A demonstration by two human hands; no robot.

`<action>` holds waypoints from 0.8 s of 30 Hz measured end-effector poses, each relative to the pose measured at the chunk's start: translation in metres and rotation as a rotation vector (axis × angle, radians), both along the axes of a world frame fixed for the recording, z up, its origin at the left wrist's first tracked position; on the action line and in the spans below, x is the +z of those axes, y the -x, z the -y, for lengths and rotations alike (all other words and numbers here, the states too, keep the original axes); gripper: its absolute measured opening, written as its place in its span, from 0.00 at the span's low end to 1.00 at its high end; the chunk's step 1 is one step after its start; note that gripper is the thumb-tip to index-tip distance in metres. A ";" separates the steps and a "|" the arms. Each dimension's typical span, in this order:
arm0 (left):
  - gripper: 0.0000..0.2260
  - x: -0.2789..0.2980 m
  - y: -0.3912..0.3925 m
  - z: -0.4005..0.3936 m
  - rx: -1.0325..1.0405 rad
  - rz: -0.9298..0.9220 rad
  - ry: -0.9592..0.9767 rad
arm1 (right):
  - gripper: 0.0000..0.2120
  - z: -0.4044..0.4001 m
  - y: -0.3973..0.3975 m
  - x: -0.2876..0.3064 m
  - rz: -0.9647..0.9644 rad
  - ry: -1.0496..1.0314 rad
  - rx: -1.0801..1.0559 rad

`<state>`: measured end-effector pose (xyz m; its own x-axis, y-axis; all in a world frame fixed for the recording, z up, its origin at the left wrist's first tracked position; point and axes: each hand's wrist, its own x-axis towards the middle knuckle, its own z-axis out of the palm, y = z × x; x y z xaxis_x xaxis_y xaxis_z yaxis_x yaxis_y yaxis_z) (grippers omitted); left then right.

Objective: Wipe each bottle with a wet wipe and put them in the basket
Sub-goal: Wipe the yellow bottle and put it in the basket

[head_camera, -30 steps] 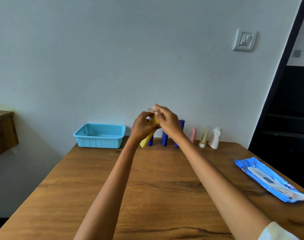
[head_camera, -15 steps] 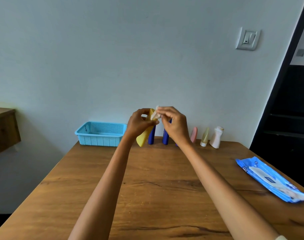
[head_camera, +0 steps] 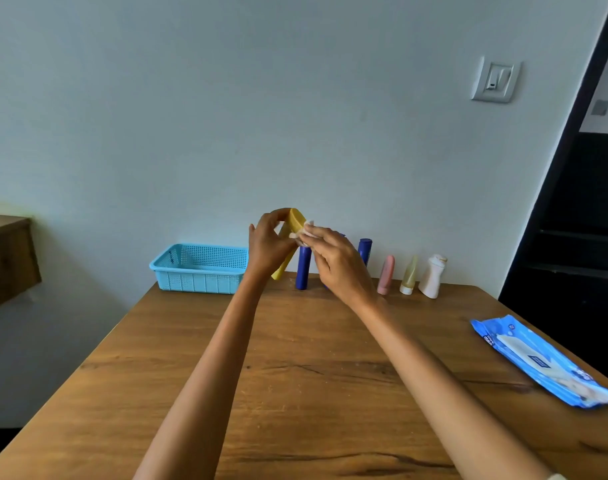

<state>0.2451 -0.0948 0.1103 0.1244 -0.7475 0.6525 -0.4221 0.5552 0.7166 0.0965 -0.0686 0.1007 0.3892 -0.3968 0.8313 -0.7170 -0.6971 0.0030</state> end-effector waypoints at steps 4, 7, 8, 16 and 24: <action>0.25 0.003 0.000 0.001 0.127 0.108 -0.036 | 0.17 -0.002 0.002 0.014 0.220 0.074 0.024; 0.27 0.002 0.002 0.001 0.133 0.137 -0.023 | 0.15 0.004 -0.006 0.032 0.318 0.007 0.010; 0.26 0.002 0.003 0.001 0.133 0.142 -0.021 | 0.15 0.008 -0.010 0.036 0.283 -0.042 0.007; 0.19 -0.003 0.005 0.002 0.163 0.146 0.014 | 0.15 0.006 -0.018 0.018 0.127 -0.142 0.039; 0.25 -0.005 0.002 0.003 0.167 0.194 -0.056 | 0.10 0.007 0.000 0.025 0.168 0.042 0.006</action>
